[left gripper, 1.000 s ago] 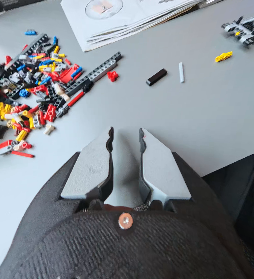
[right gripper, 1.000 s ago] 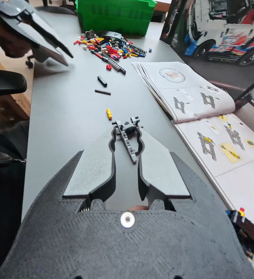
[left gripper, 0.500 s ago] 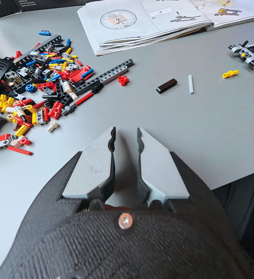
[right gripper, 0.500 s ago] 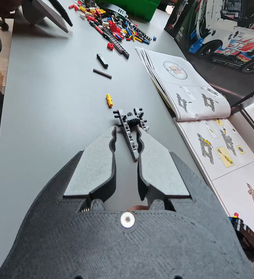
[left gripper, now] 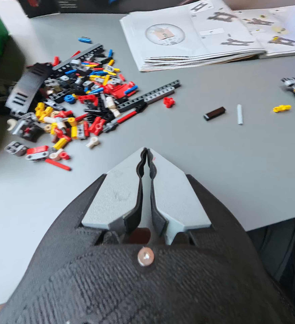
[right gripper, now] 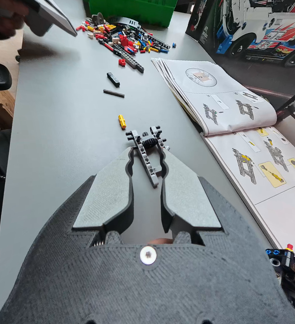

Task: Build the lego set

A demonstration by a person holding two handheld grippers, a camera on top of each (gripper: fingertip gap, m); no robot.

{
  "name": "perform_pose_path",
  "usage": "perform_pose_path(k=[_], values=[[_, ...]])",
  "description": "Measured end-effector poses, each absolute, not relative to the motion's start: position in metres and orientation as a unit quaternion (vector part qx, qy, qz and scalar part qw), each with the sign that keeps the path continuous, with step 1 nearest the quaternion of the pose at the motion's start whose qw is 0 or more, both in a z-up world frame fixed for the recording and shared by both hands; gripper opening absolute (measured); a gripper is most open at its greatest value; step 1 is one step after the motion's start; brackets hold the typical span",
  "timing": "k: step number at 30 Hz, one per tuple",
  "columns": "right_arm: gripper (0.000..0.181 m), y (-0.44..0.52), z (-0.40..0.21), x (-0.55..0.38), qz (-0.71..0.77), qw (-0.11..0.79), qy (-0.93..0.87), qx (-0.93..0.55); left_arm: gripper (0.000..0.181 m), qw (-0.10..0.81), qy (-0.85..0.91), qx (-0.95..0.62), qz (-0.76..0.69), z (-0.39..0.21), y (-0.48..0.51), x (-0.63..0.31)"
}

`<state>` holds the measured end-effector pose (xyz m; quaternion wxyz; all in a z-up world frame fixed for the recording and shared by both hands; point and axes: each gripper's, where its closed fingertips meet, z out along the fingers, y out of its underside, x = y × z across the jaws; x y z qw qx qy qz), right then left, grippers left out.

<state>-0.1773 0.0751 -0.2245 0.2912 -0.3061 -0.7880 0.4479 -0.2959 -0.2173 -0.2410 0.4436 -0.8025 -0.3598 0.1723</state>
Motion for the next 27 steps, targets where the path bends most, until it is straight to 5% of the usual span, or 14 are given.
perform_pose_path(k=[16, 27], values=[[0.027, 0.076, -0.224, -0.177, 0.452, 0.287, -0.786, -0.309, 0.000, 0.344, -0.398, -0.809, 0.262, -0.214, -0.292, -0.380], [0.027, 0.077, -0.223, -0.178, 0.452, 0.288, -0.783, -0.314, 0.000, 0.310, -0.347, -0.866, 0.180, -0.220, -0.265, -0.421]])
